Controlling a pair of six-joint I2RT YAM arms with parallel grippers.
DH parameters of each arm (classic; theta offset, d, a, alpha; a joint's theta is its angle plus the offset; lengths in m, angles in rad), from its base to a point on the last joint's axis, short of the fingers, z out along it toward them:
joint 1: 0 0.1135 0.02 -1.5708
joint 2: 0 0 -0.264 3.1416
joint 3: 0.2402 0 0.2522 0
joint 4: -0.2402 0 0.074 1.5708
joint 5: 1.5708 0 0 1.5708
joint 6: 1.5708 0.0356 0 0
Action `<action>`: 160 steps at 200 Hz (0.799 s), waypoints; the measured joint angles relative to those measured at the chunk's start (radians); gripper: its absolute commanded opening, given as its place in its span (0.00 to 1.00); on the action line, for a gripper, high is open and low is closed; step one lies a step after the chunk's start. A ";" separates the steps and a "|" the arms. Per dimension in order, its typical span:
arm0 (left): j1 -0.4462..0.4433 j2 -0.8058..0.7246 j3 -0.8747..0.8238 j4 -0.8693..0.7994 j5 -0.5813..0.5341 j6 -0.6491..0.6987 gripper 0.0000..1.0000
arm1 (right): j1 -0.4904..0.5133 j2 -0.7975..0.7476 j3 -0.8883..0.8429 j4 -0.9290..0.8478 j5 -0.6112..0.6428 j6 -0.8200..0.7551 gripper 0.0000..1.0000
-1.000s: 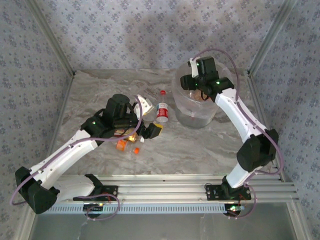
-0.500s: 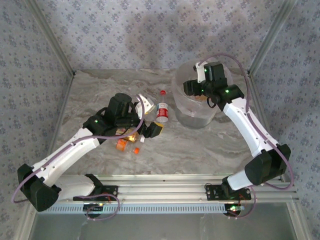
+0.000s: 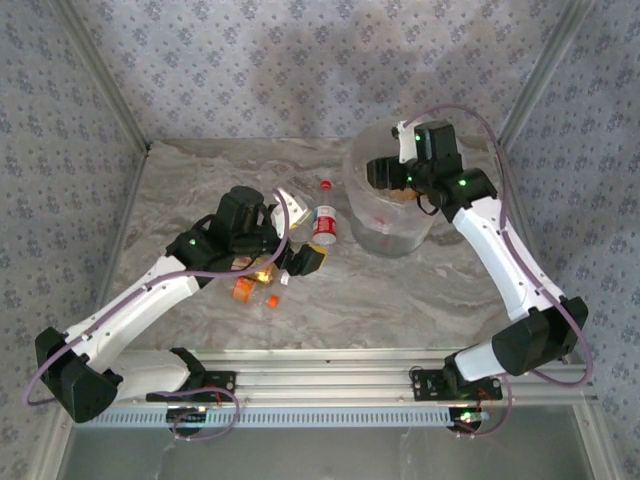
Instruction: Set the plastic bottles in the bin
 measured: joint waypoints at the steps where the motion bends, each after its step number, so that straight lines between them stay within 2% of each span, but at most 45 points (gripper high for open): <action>1: 0.000 0.000 0.000 0.000 0.000 0.000 1.00 | -0.001 0.000 0.001 0.000 0.000 0.002 0.69; 12: 0.000 0.001 0.000 0.000 0.000 -0.004 1.00 | -0.007 0.002 0.017 0.000 -0.008 0.016 0.65; 35: 0.000 0.008 0.003 -0.001 -0.004 -0.008 1.00 | -0.014 0.031 0.074 0.000 -0.022 0.049 0.63; 103: 0.000 0.027 0.005 -0.011 -0.034 -0.019 1.00 | -0.014 0.233 0.197 -0.046 -0.033 0.100 0.44; 122: 0.000 0.027 0.005 -0.012 -0.042 -0.018 1.00 | -0.013 0.230 0.171 -0.051 -0.034 0.103 0.41; 160: 0.000 0.039 0.011 -0.017 -0.048 -0.019 1.00 | -0.006 0.161 0.102 -0.057 -0.026 0.089 0.40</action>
